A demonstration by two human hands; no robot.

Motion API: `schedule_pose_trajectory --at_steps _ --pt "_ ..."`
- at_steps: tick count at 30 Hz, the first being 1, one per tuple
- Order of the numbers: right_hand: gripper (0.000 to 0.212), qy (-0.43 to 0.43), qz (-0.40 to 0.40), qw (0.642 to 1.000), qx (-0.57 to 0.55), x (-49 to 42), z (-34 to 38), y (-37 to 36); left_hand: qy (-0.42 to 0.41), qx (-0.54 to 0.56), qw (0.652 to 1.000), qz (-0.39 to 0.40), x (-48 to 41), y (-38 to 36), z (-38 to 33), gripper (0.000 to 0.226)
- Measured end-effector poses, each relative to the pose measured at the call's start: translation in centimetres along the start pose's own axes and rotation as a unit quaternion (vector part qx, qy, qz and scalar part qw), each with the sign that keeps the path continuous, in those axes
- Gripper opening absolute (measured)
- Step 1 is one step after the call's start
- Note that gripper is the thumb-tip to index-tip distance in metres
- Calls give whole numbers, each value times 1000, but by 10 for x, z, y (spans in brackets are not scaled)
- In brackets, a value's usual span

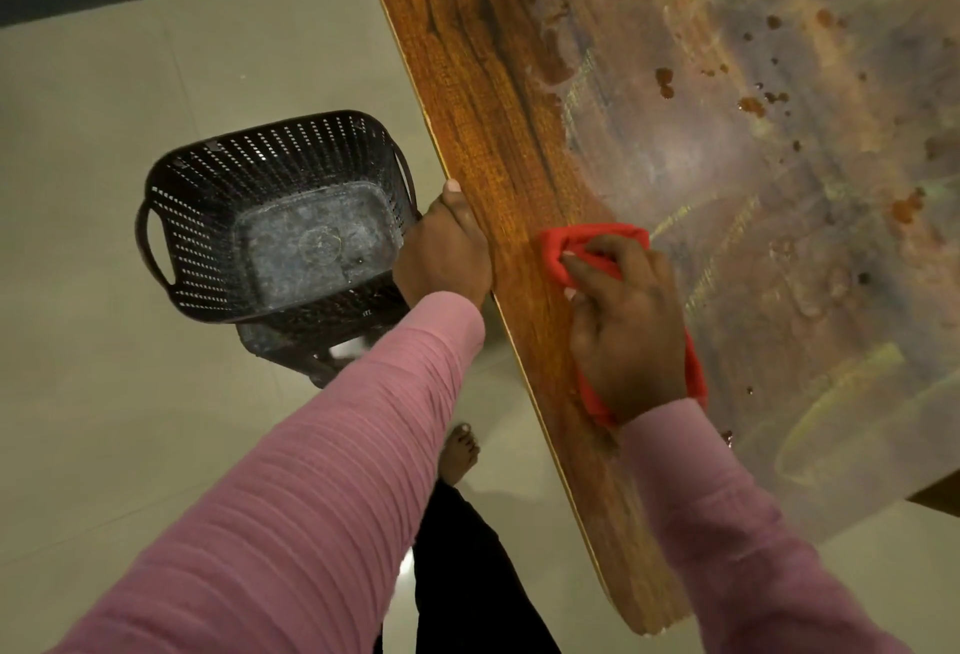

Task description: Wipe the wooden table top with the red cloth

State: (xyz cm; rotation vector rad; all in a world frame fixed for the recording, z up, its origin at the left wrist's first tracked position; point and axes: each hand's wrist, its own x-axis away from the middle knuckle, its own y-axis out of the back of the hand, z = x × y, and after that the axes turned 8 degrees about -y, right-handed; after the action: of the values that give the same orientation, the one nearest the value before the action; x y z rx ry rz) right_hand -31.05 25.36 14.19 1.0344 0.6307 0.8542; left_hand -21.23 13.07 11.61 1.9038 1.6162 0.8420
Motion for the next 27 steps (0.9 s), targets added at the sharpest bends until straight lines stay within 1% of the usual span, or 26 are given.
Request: schedule_pose_trajectory --at_steps 2,5,8,9,12,15,18,20,21,23,25,27 --pt "34 -3 8 1000 -6 10 11 -2 8 8 1000 -6 5 -2 0 57" --pt "33 56 32 998 -16 37 28 -6 9 10 1000 -3 5 -2 0 58" --pt "31 95 33 995 -11 42 19 -4 1 8 1000 6 5 -2 2 57" --pt "30 87 23 996 -4 38 11 -3 -6 6 1000 5 7 -3 3 57" --pt "31 22 -25 999 -4 20 -5 -1 -14 14 1000 -3 16 -5 5 57" --pt "32 -17 -38 999 -2 23 -1 -2 3 24 1000 1 26 -5 4 56" --pt "39 -26 -20 999 12 30 4 3 3 26 999 25 39 -3 4 54" --pt "48 -28 -2 999 41 35 2 7 2 22 999 36 53 -4 5 54" --pt "48 -27 0 998 55 38 2 7 4 23 999 35 61 -5 7 54" --pt "43 -23 -7 997 69 39 2 5 14 28 999 28 71 -8 8 55" --pt "36 -21 -11 998 52 35 3 3 17 26 999 16 72 -12 9 56" --pt "34 -6 -10 999 35 35 3 5 9 16 1000 11 69 -13 10 56"
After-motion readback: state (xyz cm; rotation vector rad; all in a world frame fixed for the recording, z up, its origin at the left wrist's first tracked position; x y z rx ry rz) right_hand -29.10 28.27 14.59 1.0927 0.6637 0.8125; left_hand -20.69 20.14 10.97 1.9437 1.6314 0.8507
